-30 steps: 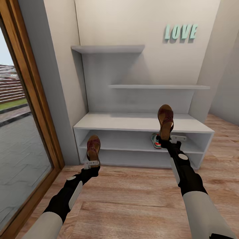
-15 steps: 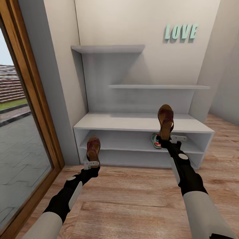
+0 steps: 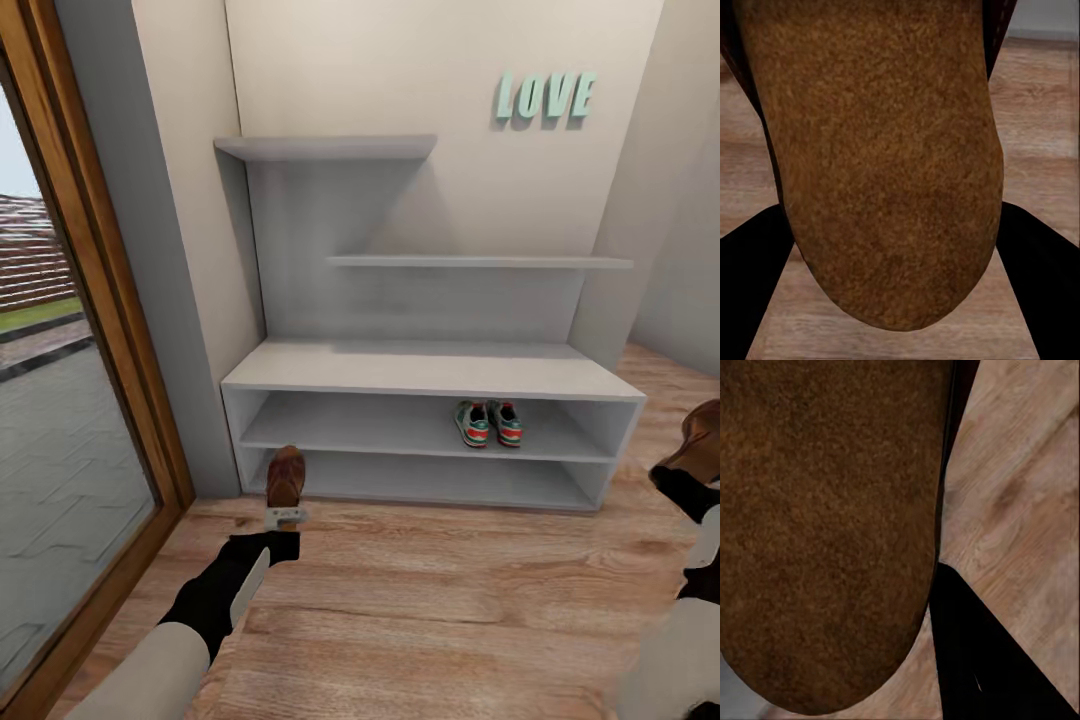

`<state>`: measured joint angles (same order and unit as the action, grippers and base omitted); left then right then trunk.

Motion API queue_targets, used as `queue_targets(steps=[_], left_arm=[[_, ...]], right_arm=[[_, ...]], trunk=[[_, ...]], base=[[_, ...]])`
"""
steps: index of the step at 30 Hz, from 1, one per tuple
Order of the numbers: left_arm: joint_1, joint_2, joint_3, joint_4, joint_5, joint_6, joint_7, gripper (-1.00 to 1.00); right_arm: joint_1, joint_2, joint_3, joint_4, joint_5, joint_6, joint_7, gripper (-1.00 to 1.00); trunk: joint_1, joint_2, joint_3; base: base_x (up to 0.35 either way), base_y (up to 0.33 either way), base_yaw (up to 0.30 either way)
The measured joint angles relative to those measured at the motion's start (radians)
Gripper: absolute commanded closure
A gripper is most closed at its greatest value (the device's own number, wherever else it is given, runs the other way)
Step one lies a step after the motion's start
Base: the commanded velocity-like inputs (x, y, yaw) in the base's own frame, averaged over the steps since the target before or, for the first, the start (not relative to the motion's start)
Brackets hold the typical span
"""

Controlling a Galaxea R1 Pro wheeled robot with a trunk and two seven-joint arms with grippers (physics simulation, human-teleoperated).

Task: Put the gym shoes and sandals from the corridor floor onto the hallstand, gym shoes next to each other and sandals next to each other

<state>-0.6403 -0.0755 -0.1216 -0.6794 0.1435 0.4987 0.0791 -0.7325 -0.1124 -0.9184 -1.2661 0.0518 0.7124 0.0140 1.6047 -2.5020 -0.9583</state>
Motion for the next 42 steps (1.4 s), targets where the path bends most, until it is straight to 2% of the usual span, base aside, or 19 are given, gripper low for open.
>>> queue_targets(steps=[1, 2, 3, 5, 8, 9, 10, 12, 13, 15, 17, 18, 20, 21, 23, 27, 36, 42], left_arm=[[0.0, -0.001, -0.013, 0.014, 0.0, 0.0, -0.001, 1.0], [0.0, -0.001, -0.019, 0.024, -0.002, 0.0, -0.001, 1.0], [-0.001, -0.002, -0.031, 0.051, 0.0, -0.001, -0.004, 1.0], [-0.001, -0.002, -0.038, 0.066, -0.002, -0.001, -0.016, 1.0], [-0.018, -0.001, -0.045, 0.08, 0.001, 0.004, -0.074, 1.0], [-0.027, -0.001, -0.045, 0.082, -0.002, 0.009, -0.086, 1.0], [-0.047, -0.001, -0.046, 0.084, -0.001, 0.029, -0.106, 1.0], [-0.093, -0.002, -0.047, 0.087, -0.002, 0.131, -0.131, 1.0], [-0.103, -0.002, -0.047, 0.087, -0.004, 0.161, -0.135, 1.0], [-0.14, -0.002, -0.047, 0.083, -0.006, 0.254, -0.144, 1.0], [-0.172, -0.002, -0.047, 0.08, -0.007, 0.297, -0.147, 1.0], [-0.186, -0.002, -0.055, 0.079, -0.006, 0.314, -0.149, 1.0], [-0.192, -0.003, -0.081, 0.079, -0.004, 0.322, -0.149, 1.0], [-0.195, -0.003, -0.114, 0.079, 0.0, 0.326, -0.149, 1.0], [-0.196, -0.002, -0.134, 0.078, -0.005, 0.327, -0.149, 1.0], [-0.196, -0.001, -0.146, 0.078, -0.005, 0.328, -0.149, 1.0], [-0.197, -0.001, -0.148, 0.075, -0.006, 0.328, -0.149, 1.0], [-0.197, 0.0, -0.149, 0.022, -0.005, 0.318, -0.15, 1.0]], right_arm=[[0.0, -0.036, -0.02, 0.0, -0.005, 0.01, 0.0, 1.0], [0.0, -0.055, -0.031, 0.0, -0.01, 0.014, 0.0, 1.0], [0.001, -0.097, -0.055, 0.0, -0.01, 0.02, 0.0, 1.0], [0.001, -0.138, -0.079, 0.0, -0.007, 0.024, 0.001, 1.0], [0.001, -0.212, -0.134, 0.0, -0.002, 0.027, 0.001, 1.0], [0.002, -0.225, -0.143, 0.0, -0.008, 0.027, 0.001, 1.0], [0.002, -0.248, -0.161, 0.0, 0.001, 0.027, 0.001, 1.0], [0.002, -0.295, -0.186, 0.0, 0.015, 0.027, 0.0, 1.0], [0.002, -0.306, -0.19, 0.001, 0.015, 0.028, 0.0, 1.0], [0.002, -0.346, -0.206, 0.004, 0.047, 0.028, -0.002, 1.0], [0.002, -0.374, -0.218, 0.006, 0.095, 0.028, 0.001, 1.0], [0.002, -0.386, -0.224, 0.007, 0.143, 0.028, 0.0, 1.0], [0.002, -0.389, -0.225, 0.008, 0.183, 0.028, 0.001, 1.0], [0.002, -0.39, -0.226, 0.009, 0.222, 0.028, 0.001, 1.0], [0.002, -0.39, -0.227, 0.009, 0.235, 0.028, 0.001, 1.0], [0.002, -0.391, -0.227, 0.009, 0.244, 0.028, 0.001, 1.0], [0.002, -0.39, -0.227, 0.009, 0.246, 0.028, 0.001, 1.0], [0.002, -0.39, -0.227, 0.009, 0.246, 0.028, 0.001, 1.0]], trunk=[[0.0, 0.0, 0.0], [0.0, 0.0, 0.0], [0.0, 0.0, 0.0], [0.0, 0.0, 0.0], [0.0, 0.0, 0.0], [0.0, 0.0, 0.0], [0.0, 0.0, 0.0], [0.0, 0.0, 0.0], [0.0, 0.0, 0.0], [0.0, 0.0, 0.0], [0.0, 0.0, 0.0], [0.0, 0.0, 0.0], [0.0, 0.0, 0.0], [0.0, 0.0, 0.0], [0.001, 0.0, -0.008], [0.003, -0.001, -0.025], [0.007, -0.003, -0.073], [0.01, -0.005, -0.106]], base=[[0.0, 0.0, 0.0], [0.0, 0.0, 0.0], [0.0, 0.0, 0.0], [0.0, 0.0, 0.0], [0.0, 0.0, 0.0], [0.0, 0.0, 0.0], [0.0, 0.0, 0.0], [0.0, 0.0, 0.0], [0.0, 0.0, 0.0], [0.0, 0.0, 0.0], [0.0, 0.0, 0.0], [0.0, 0.0, 0.0], [0.0, 0.0, 0.0], [0.0, 0.0, 0.0], [0.0, 0.0, 0.0], [0.0, 0.0, 0.0], [0.0, 0.0, 0.0], [0.0, 0.0, 0.0]])
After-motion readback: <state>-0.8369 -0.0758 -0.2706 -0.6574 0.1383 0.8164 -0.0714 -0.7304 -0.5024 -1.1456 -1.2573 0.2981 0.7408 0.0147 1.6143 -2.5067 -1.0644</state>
